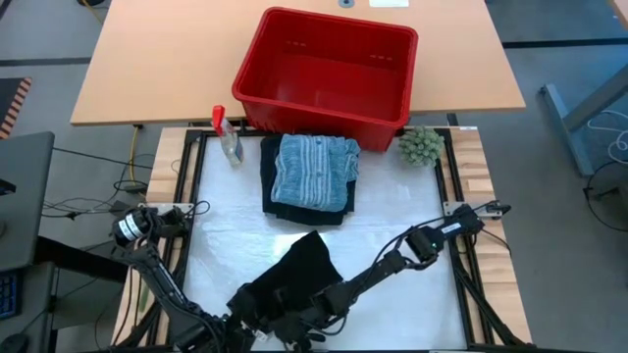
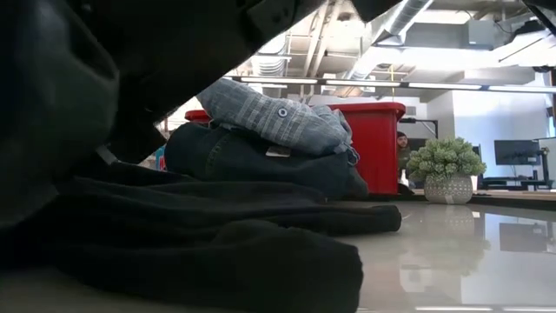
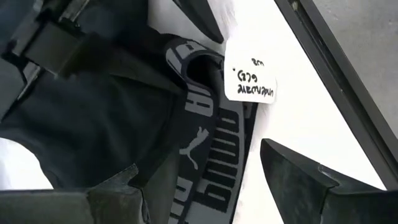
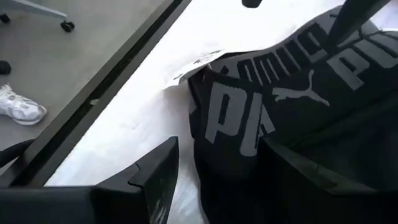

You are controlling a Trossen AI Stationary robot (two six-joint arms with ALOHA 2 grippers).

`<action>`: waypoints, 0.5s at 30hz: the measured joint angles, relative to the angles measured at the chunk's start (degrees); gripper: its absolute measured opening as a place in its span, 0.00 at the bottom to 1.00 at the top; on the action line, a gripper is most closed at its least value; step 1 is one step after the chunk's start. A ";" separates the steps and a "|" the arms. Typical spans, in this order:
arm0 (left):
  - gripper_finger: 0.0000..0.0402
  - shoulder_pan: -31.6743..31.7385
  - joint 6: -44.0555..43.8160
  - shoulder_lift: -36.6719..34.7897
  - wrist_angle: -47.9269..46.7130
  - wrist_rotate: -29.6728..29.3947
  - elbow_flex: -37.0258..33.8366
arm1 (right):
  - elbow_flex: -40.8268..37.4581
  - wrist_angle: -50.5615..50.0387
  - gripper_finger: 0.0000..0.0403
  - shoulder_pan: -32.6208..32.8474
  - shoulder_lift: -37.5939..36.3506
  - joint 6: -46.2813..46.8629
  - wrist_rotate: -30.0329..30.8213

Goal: Fold Laundry from Bin
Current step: Fold the black underwear from the red laundry

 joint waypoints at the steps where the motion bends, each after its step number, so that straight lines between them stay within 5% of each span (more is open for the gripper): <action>1: 0.54 0.21 -0.01 0.00 0.03 0.04 0.00 | 0.02 -0.56 0.61 -0.27 -0.01 0.06 -0.21; 5: 0.54 0.50 -0.59 0.00 -0.69 1.70 0.00 | 0.13 -4.32 0.50 -1.25 -0.19 1.42 -0.47; 11: 0.54 -0.02 -7.28 0.00 -2.65 0.93 -0.02 | -1.40 -5.57 0.11 -1.00 -0.37 3.77 -1.60; 15: 0.54 -0.43 -11.49 0.00 -0.13 -7.42 -0.02 | -1.57 -4.11 0.07 -0.58 -0.52 10.95 -2.58</action>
